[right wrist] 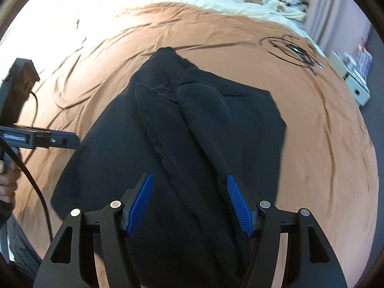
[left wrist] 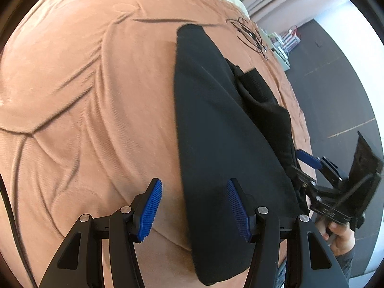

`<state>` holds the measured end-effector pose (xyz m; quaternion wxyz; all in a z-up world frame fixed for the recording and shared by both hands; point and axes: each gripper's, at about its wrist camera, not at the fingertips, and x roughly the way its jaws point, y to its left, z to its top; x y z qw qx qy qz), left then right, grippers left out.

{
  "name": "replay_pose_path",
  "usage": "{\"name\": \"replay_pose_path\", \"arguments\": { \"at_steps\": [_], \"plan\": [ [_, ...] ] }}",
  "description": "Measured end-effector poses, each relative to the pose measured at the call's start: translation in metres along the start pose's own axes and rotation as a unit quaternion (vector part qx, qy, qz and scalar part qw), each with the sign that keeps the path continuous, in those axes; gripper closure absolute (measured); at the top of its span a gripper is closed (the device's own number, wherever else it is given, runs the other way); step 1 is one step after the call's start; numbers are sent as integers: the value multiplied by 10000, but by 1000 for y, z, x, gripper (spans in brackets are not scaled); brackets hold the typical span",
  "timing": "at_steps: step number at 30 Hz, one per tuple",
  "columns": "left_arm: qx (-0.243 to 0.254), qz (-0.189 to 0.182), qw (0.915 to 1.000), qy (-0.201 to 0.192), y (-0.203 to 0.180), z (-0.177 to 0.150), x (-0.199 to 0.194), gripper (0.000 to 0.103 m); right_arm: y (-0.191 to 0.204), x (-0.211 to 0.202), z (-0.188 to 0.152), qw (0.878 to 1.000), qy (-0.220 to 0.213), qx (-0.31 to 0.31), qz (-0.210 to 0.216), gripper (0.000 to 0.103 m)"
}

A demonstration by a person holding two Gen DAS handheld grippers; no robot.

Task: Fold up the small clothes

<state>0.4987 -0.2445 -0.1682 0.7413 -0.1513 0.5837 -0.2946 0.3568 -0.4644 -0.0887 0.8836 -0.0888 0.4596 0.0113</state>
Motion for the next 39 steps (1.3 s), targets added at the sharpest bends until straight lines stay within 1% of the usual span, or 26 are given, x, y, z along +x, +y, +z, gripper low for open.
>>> {"name": "replay_pose_path", "arguments": {
  "at_steps": [2, 6, 10, 11, 12, 14, 15, 18, 23, 27, 31, 32, 33, 34, 35, 36, 37, 38, 39],
  "plan": [
    [-34, 3, 10000, -19, 6, 3, -4, 45, 5, 13, 14, 9998, 57, -133, -158, 41],
    [-90, 33, 9999, -63, 15, 7, -9, 45, 9, 44, 38, 9990, 229, -288, -271, 41],
    [-100, 80, 9999, -64, 15, 8, -9, 45, 10, 62, 58, 9987, 153, -371, -320, 41],
    [-88, 88, 9999, -57, 13, 9, -8, 45, 9, 63, 58, 9987, 119, -377, -333, 52],
    [-71, 95, 9999, -53, 12, 10, -7, 45, 5, 64, 59, 9988, 86, -358, -327, 72],
    [-47, 107, 9999, -44, 7, 14, -4, 45, -4, 62, 61, 9995, 61, -236, -215, 84],
    [-38, 109, 9999, -38, 5, 15, -3, 45, -10, 58, 62, 9997, -41, -167, -195, 89],
    [-14, 124, 9999, -33, 0, 18, 0, 45, -25, 44, 58, 9997, -228, -77, -70, 93],
    [36, 186, 9998, -12, -9, 23, 7, 45, -57, 39, 53, 9992, -332, 177, -105, 94],
    [95, 281, 9996, 24, -15, 26, 13, 45, -91, 56, 49, 9978, -306, 578, -59, 94],
    [48, 399, 9992, 62, -12, 31, 23, 45, -116, 85, 45, 9952, -49, 954, -198, 94],
    [22, 404, 9991, 80, -10, 32, 25, 45, -123, 90, 42, 9934, -14, 1142, -95, 93],
    [11, 406, 9991, 84, -9, 33, 26, 45, -129, 91, 40, 9911, -36, 1330, 49, 88],
    [14, 417, 9991, 77, -9, 35, 27, 45, -131, 90, 39, 9893, -64, 1454, 89, 85],
    [21, 427, 9991, 63, -9, 37, 28, 45, -134, 88, 38, 9881, -83, 1538, 41, 76],
    [22, 428, 9991, 46, -9, 39, 28, 45, -138, 87, 37, 9870, -88, 1602, -38, 64],
    [13, 418, 9991, 24, -9, 42, 28, 45, -141, 85, 35, 9854, -109, 1701, -33, 58],
    [8, 393, 9992, 6, -9, 47, 29, 45, -145, 83, 33, 9832, -141, 1816, 94, 48],
    [1, 368, 9993, -12, -10, 50, 30, 45, -148, 82, 31, 9803, -163, 1948, 296, 44]
  ]
}}
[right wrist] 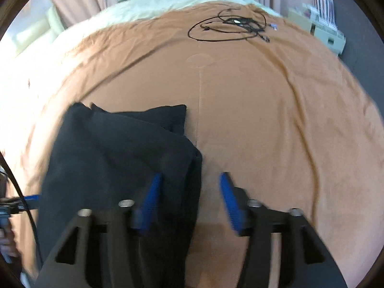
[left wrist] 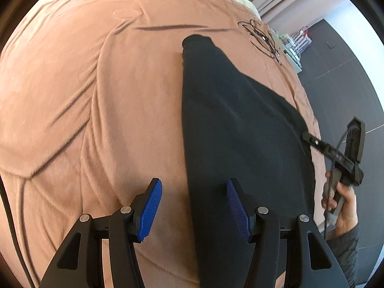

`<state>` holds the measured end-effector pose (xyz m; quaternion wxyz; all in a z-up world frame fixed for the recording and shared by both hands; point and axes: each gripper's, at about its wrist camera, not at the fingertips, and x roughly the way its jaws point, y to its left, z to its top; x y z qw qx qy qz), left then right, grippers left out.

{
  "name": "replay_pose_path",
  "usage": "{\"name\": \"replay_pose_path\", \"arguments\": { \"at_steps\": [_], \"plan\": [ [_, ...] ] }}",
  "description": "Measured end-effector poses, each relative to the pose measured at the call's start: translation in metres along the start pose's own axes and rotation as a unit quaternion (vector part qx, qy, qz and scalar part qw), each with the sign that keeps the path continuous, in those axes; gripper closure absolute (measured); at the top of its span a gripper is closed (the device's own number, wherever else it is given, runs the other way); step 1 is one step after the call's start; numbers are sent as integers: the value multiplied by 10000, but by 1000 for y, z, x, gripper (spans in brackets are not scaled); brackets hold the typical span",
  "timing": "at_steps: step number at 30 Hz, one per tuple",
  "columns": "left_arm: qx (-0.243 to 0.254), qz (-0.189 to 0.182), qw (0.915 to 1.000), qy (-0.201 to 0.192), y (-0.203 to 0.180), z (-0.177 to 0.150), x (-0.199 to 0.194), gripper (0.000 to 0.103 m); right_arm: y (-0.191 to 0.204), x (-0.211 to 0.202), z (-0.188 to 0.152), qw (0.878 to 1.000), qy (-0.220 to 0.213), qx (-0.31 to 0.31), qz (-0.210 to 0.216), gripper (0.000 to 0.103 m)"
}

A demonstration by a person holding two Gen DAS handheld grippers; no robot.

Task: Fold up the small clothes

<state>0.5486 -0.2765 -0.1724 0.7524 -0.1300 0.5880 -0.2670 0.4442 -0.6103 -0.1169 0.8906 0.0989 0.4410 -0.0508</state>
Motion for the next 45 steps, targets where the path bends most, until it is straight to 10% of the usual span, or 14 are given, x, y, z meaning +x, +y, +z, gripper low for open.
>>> {"name": "replay_pose_path", "arguments": {
  "at_steps": [7, 14, 22, 24, 29, 45],
  "plan": [
    [-120, -169, 9998, -42, -2, 24, 17, 45, -37, 20, -13, 9811, 497, 1017, 1569, 44],
    [-317, -330, 9989, -98, 6, 52, 42, 45, -47, 52, -13, 9698, 798, 1094, 2027, 44],
    [-522, -457, 9974, -215, 5, 79, 64, 56, -46, 76, 6, 9724, 755, 1053, 1939, 44],
    [-612, -439, 9969, -233, 5, 84, 67, 67, -39, 75, 6, 9719, 722, 1038, 1988, 66],
    [-471, -387, 9977, -295, 1, 85, 55, 88, -20, 69, 9, 9791, 682, 667, 1795, 84],
    [184, -926, 9901, -1037, -53, 52, -74, 92, 37, -63, -23, 9877, -454, -140, 1489, 87]
  ]
}}
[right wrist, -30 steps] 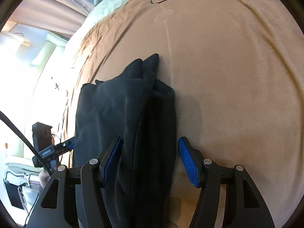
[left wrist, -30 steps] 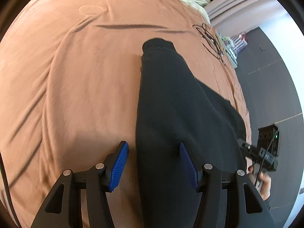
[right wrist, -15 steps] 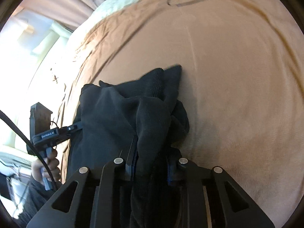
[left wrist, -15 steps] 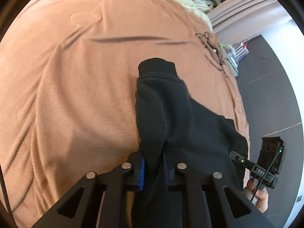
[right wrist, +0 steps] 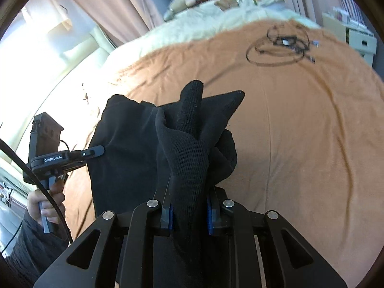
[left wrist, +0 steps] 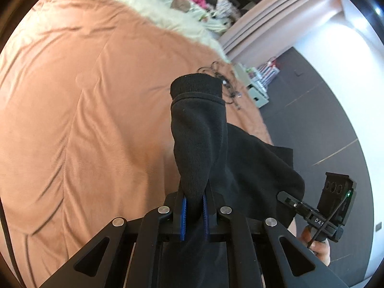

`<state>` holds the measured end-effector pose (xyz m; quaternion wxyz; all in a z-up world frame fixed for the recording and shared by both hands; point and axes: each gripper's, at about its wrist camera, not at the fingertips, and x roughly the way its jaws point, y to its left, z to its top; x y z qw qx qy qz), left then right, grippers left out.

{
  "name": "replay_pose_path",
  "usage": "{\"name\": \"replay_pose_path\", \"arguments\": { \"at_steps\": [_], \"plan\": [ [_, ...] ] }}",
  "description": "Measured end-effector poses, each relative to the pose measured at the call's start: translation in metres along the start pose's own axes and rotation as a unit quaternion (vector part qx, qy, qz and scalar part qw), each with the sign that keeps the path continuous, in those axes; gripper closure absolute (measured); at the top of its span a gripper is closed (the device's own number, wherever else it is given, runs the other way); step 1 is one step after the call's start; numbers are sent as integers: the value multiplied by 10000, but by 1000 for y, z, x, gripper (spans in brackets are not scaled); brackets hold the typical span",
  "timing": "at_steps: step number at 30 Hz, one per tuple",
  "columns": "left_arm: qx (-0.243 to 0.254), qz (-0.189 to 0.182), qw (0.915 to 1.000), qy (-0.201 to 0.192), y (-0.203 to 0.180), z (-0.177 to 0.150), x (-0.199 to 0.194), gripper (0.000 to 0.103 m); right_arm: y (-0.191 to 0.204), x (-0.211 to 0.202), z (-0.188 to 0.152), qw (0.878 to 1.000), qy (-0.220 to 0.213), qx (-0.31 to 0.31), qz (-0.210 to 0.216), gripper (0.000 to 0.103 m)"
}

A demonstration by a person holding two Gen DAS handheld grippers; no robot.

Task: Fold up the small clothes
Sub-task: 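Lift the folded shirt with both grippers and carry it toward the clothes stack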

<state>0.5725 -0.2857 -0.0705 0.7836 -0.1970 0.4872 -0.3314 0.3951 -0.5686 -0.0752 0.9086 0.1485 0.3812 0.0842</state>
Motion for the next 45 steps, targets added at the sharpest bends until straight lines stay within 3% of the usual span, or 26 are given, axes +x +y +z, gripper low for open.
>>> {"name": "replay_pose_path", "arguments": {
  "at_steps": [10, 17, 25, 33, 38, 45],
  "plan": [
    [318, -248, 9974, -595, -44, -22, -97, 93, 57, -103, -37, 9961, -719, -504, 77, 88],
    [389, -268, 9925, -1126, -49, -33, -176, 93, 110, -153, -70, 9892, -1047, -1025, 107, 88],
    [346, -36, 9876, -1532, -25, -38, -266, 93, 166, -146, -74, 9821, -1115, -1462, 422, 88],
    [196, 399, 9791, -1983, 25, -50, -364, 93, 208, -135, -80, 9730, -1158, -1703, 1038, 88],
    [57, 695, 9709, -2290, 60, -64, -432, 93, 217, -115, -76, 9652, -1063, -1961, 1363, 88],
    [126, 1346, 9545, -2660, 104, -89, -532, 93, 268, -75, -77, 9501, -942, -2214, 1987, 89]
  ]
}}
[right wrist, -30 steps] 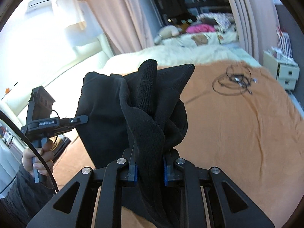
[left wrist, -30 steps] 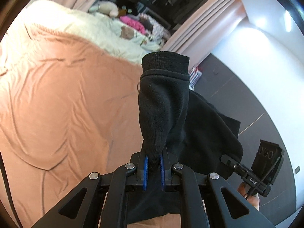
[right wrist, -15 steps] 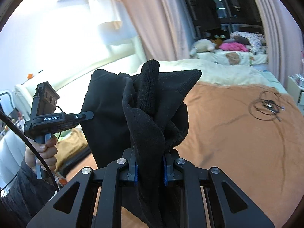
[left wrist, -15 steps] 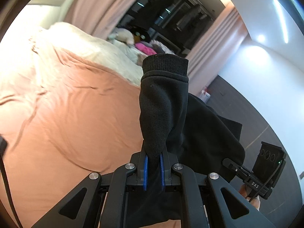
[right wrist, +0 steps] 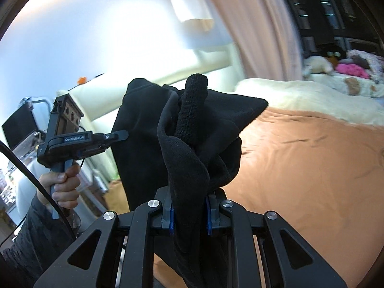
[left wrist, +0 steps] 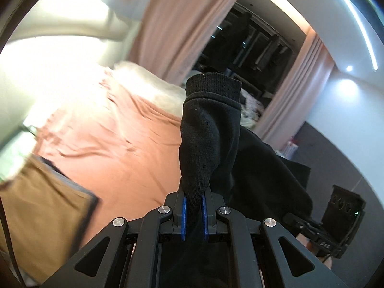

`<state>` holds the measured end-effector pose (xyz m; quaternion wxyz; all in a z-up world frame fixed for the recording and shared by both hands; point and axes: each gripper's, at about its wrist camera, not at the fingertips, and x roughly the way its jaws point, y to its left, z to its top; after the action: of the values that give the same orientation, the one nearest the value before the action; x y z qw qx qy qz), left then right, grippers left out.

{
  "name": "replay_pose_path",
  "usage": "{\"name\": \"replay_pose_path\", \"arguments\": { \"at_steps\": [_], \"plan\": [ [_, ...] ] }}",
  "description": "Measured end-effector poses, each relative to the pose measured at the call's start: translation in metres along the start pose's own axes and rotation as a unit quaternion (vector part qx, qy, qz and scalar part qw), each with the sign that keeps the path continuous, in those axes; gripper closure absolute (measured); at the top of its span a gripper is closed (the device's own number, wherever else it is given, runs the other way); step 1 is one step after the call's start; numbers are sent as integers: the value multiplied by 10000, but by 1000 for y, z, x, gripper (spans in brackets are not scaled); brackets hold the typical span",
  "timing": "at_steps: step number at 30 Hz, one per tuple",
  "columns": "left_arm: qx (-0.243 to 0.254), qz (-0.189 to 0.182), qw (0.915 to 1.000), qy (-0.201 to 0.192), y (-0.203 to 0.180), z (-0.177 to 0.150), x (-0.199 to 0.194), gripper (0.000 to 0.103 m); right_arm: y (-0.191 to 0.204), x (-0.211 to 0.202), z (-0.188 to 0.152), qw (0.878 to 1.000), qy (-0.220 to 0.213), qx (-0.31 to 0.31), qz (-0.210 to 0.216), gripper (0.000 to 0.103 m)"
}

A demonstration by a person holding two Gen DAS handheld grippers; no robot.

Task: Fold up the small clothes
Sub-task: 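Lift the folded shirt with both grippers and carry it toward the clothes stack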

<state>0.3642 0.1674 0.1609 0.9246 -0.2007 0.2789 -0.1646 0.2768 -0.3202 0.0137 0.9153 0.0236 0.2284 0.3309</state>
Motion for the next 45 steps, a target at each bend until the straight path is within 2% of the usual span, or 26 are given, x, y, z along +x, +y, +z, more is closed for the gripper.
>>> {"name": "replay_pose_path", "arguments": {
  "at_steps": [6, 15, 21, 27, 34, 37, 45],
  "plan": [
    [-91, 441, 9985, -313, 57, 13, -53, 94, 35, 38, 4, 9983, 21, -215, 548, 89],
    [-264, 1088, 9923, -530, 134, 14, -113, 94, 33, 115, 22, 9934, 266, -373, 1050, 89],
    [-346, 1563, 9852, -614, 172, 17, -139, 94, 44, 137, 21, 9897, 434, -396, 1305, 89],
    [-553, 1963, 9773, -579, 194, 22, -145, 94, 37, 152, 18, 9860, 716, -167, 1495, 89],
    [-612, 2404, 9681, -341, 224, 24, -128, 94, 8, 179, 19, 9788, 1065, 53, 1746, 89],
    [-678, 2728, 9593, -254, 243, 18, -100, 94, -31, 198, 18, 9762, 1297, 340, 1706, 89],
    [-924, 2703, 9583, 45, 288, 18, -34, 94, -139, 224, 26, 9805, 1529, 386, 1171, 87]
  ]
}}
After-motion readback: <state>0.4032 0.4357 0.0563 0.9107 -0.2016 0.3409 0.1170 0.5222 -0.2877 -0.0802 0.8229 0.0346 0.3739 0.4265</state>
